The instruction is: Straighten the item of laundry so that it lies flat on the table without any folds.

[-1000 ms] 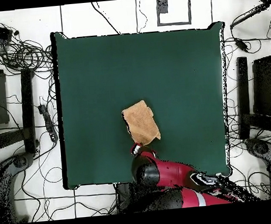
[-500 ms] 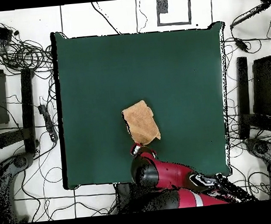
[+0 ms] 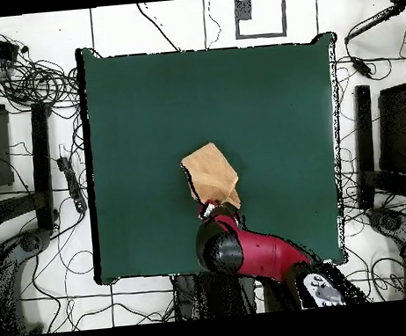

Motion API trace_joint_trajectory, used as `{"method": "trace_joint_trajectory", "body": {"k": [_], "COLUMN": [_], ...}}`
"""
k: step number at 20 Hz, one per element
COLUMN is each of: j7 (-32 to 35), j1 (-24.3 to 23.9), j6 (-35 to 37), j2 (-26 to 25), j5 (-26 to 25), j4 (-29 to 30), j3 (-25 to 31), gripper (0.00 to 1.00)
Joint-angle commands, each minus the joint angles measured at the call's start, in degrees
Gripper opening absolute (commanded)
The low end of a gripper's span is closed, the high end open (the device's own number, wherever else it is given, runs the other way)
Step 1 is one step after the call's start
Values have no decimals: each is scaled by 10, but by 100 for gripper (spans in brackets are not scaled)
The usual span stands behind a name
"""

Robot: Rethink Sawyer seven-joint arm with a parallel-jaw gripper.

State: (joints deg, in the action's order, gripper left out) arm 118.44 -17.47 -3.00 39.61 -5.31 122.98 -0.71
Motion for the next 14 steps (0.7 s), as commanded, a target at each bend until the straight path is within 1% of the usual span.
{"method": "trace_joint_trajectory", "body": {"k": [1, 5, 8, 10, 14], "j7": [66, 55, 53, 56, 66], "j1": [14, 9, 22, 39, 46], "j6": [132, 172, 175, 173, 189], "j2": [86, 97, 82, 66, 50], "j5": [59, 65, 65, 65, 81], "j4": [-74, -103, -141, -172, -205], "j3": [53, 72, 76, 67, 78], "gripper": [0, 0, 0, 0, 0]}}
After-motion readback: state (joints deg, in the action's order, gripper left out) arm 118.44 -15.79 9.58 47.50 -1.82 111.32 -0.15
